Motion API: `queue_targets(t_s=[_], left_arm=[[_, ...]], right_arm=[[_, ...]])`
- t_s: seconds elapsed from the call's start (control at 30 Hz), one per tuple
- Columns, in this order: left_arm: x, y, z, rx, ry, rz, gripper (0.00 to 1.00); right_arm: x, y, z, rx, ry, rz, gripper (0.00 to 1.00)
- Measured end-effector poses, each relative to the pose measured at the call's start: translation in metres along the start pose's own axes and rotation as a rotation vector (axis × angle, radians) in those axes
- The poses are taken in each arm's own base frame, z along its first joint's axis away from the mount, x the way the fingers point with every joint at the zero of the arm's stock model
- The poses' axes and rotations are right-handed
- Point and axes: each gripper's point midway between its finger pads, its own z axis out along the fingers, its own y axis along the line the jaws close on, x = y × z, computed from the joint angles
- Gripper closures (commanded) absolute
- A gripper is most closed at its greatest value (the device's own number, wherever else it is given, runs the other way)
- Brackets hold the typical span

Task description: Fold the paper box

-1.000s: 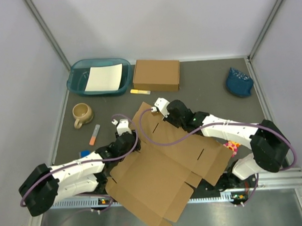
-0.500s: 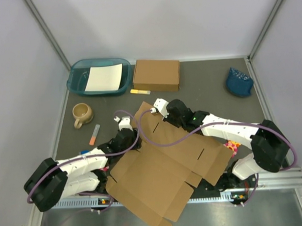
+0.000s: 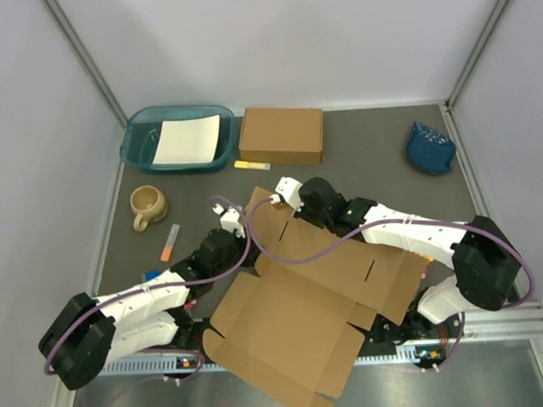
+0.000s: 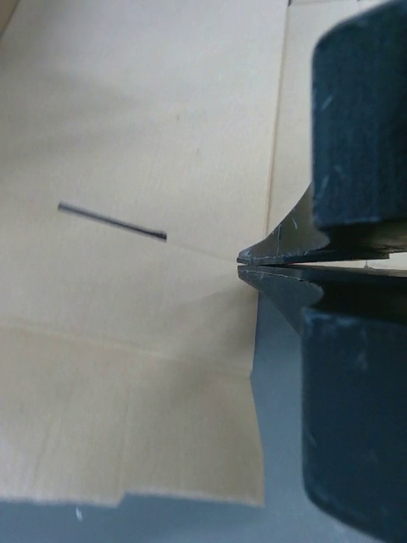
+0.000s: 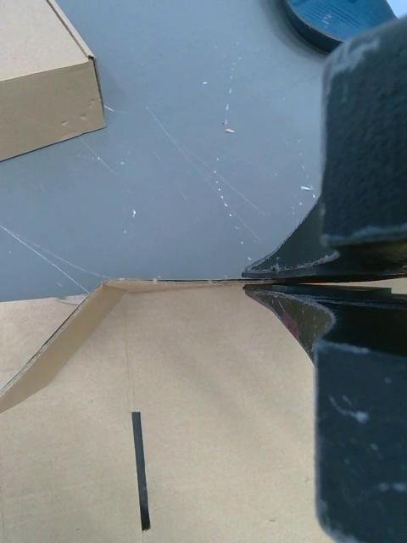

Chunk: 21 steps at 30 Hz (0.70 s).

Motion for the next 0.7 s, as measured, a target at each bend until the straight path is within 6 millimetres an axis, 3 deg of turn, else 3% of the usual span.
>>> queue_targets(t_s=[0.27,0.47,0.57,0.7], left_arm=[[0.011,-0.036,-0.001,0.194,0.058,0.023,0.99],[0.043,-0.056,0.005,0.267,0.152,0.064,0.98],[0.062,-0.059,0.009,0.269,0.197,0.089,0.94],[0.075,-0.056,0.015,0.251,0.225,0.101,0.81]], right_arm=[[0.0,0.0,0.0,0.003,0.002,0.001,1.0],[0.0,0.0,0.0,0.003,0.002,0.005,1.0],[0.0,0.001,-0.001,-0.003,0.002,0.012,1.0],[0.001,0.004,-0.002,-0.01,0.006,0.013,1.0]])
